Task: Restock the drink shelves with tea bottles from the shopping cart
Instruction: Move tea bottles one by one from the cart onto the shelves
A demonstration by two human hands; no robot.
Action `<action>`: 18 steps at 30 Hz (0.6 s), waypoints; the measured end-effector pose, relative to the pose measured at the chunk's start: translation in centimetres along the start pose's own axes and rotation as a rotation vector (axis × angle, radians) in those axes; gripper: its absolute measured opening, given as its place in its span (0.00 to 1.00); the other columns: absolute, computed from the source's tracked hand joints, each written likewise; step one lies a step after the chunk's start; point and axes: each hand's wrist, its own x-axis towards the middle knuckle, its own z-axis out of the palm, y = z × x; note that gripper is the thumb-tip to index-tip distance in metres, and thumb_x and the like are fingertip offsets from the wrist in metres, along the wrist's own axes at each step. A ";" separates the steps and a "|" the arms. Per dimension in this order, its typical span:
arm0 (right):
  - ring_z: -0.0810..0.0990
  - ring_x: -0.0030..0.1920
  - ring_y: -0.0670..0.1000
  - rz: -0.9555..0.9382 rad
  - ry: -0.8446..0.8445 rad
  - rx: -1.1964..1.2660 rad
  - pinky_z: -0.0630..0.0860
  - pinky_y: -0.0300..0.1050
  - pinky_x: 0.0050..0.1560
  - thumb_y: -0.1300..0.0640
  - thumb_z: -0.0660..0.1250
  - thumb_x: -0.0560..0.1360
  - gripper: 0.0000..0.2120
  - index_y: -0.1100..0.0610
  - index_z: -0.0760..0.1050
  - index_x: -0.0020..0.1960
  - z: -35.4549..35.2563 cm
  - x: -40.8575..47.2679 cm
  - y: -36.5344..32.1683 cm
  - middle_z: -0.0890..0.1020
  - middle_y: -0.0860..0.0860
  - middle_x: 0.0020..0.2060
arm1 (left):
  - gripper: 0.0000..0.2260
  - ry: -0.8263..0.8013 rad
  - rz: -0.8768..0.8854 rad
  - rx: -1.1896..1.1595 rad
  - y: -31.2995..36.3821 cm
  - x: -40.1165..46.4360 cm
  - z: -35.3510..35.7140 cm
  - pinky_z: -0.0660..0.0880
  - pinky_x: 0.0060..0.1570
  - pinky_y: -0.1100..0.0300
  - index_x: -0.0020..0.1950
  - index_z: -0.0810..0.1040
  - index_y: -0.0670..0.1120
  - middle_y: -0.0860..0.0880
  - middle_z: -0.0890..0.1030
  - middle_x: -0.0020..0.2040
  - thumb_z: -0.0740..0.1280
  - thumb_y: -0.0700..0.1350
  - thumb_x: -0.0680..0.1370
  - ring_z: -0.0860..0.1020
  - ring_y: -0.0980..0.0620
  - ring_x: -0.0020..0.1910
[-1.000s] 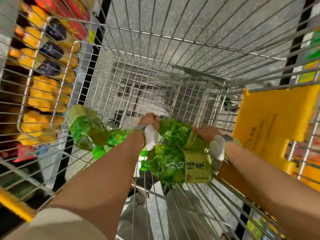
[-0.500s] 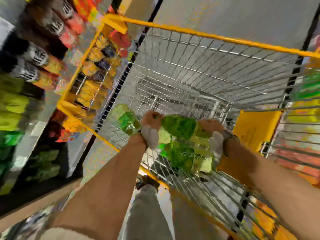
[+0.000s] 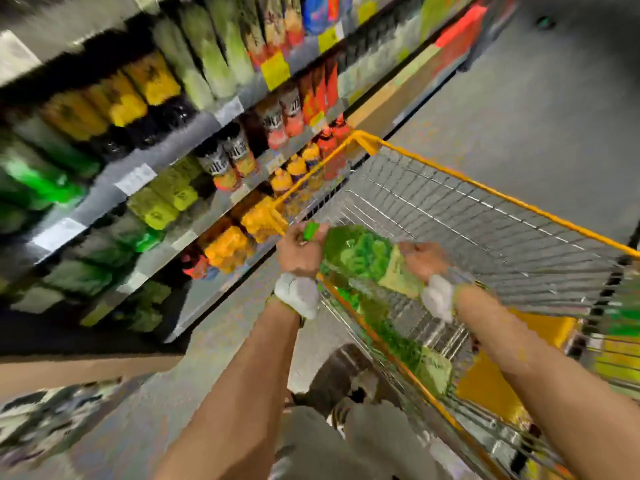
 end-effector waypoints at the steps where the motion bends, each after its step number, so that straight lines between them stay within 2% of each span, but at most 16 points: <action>1: 0.74 0.62 0.62 0.009 -0.003 -0.008 0.70 0.49 0.60 0.49 0.51 0.82 0.23 0.66 0.74 0.62 -0.3 0.0 -0.4 0.76 0.65 0.61 | 0.15 0.006 0.029 -0.004 0.5 0.0 -0.1 0.79 0.51 0.42 0.47 0.80 0.47 0.45 0.80 0.43 0.78 0.51 0.65 0.80 0.46 0.45; 3: 0.73 0.65 0.61 -0.033 -0.010 -0.026 0.69 0.48 0.62 0.46 0.50 0.82 0.24 0.62 0.73 0.66 0.8 -1.3 -3.9 0.74 0.63 0.65 | 0.17 0.051 0.067 -0.025 1.6 0.3 -3.9 0.80 0.50 0.48 0.54 0.80 0.43 0.45 0.79 0.43 0.76 0.49 0.70 0.78 0.48 0.43; 5: 0.71 0.67 0.60 -0.104 -0.028 -0.069 0.66 0.47 0.65 0.38 0.51 0.79 0.29 0.58 0.72 0.67 1.2 -2.5 -6.1 0.73 0.60 0.66 | 0.18 0.058 0.117 -0.012 2.7 0.3 -6.1 0.78 0.48 0.55 0.54 0.80 0.41 0.45 0.79 0.43 0.76 0.49 0.70 0.78 0.48 0.42; 7: 0.76 0.62 0.59 -0.212 -0.093 -0.046 0.70 0.49 0.62 0.25 0.52 0.69 0.41 0.56 0.75 0.64 2.5 -3.9 -8.1 0.78 0.59 0.61 | 0.19 0.097 0.142 -0.041 3.3 0.3 -9.1 0.80 0.47 0.51 0.53 0.81 0.42 0.44 0.81 0.44 0.76 0.52 0.69 0.80 0.45 0.42; 8: 0.78 0.59 0.58 -0.283 -0.143 -0.073 0.73 0.48 0.58 0.24 0.53 0.67 0.43 0.56 0.74 0.65 3.3 -4.5 -9.1 0.79 0.58 0.60 | 0.19 0.120 0.124 -0.073 3.6 0.2 -10.8 0.80 0.47 0.49 0.53 0.80 0.43 0.44 0.80 0.44 0.76 0.53 0.69 0.80 0.44 0.42; 11: 0.71 0.67 0.54 -0.384 -0.303 -0.176 0.67 0.44 0.64 0.31 0.65 0.67 0.43 0.52 0.60 0.74 5.7 -5.6 -11.8 0.69 0.52 0.70 | 0.20 0.215 0.127 -0.065 3.9 0.4 -15.7 0.74 0.46 0.57 0.58 0.78 0.42 0.46 0.77 0.47 0.75 0.51 0.71 0.76 0.49 0.45; 13: 0.72 0.63 0.50 -0.458 -0.381 -0.156 0.70 0.34 0.58 0.46 0.75 0.68 0.43 0.56 0.57 0.74 8.2 -6.4 -13.8 0.71 0.50 0.67 | 0.21 0.284 0.120 -0.084 3.5 0.7 -19.3 0.77 0.49 0.55 0.58 0.79 0.43 0.47 0.78 0.48 0.75 0.52 0.70 0.78 0.48 0.48; 14: 0.73 0.62 0.50 -0.502 -0.388 -0.164 0.72 0.33 0.57 0.51 0.77 0.67 0.43 0.57 0.56 0.73 9.7 -6.7 -14.7 0.73 0.50 0.64 | 0.22 0.319 0.113 -0.095 3.3 0.8 -21.1 0.77 0.51 0.54 0.58 0.79 0.43 0.47 0.79 0.48 0.75 0.53 0.70 0.79 0.47 0.48; 16: 0.71 0.66 0.55 -0.556 -0.353 -0.188 0.71 0.45 0.64 0.53 0.80 0.62 0.50 0.57 0.55 0.74 12.2 -6.4 -15.9 0.72 0.54 0.65 | 0.23 0.352 0.088 -0.071 2.8 1.0 -23.4 0.77 0.53 0.53 0.59 0.79 0.44 0.46 0.80 0.49 0.75 0.56 0.70 0.79 0.45 0.49; 18: 0.68 0.68 0.58 -0.633 -0.302 -0.288 0.67 0.53 0.68 0.46 0.81 0.57 0.55 0.55 0.55 0.75 15.1 -6.3 -17.7 0.69 0.55 0.67 | 0.25 0.390 0.057 -0.087 2.0 1.3 -26.4 0.78 0.53 0.49 0.58 0.80 0.44 0.44 0.82 0.49 0.75 0.57 0.68 0.81 0.43 0.49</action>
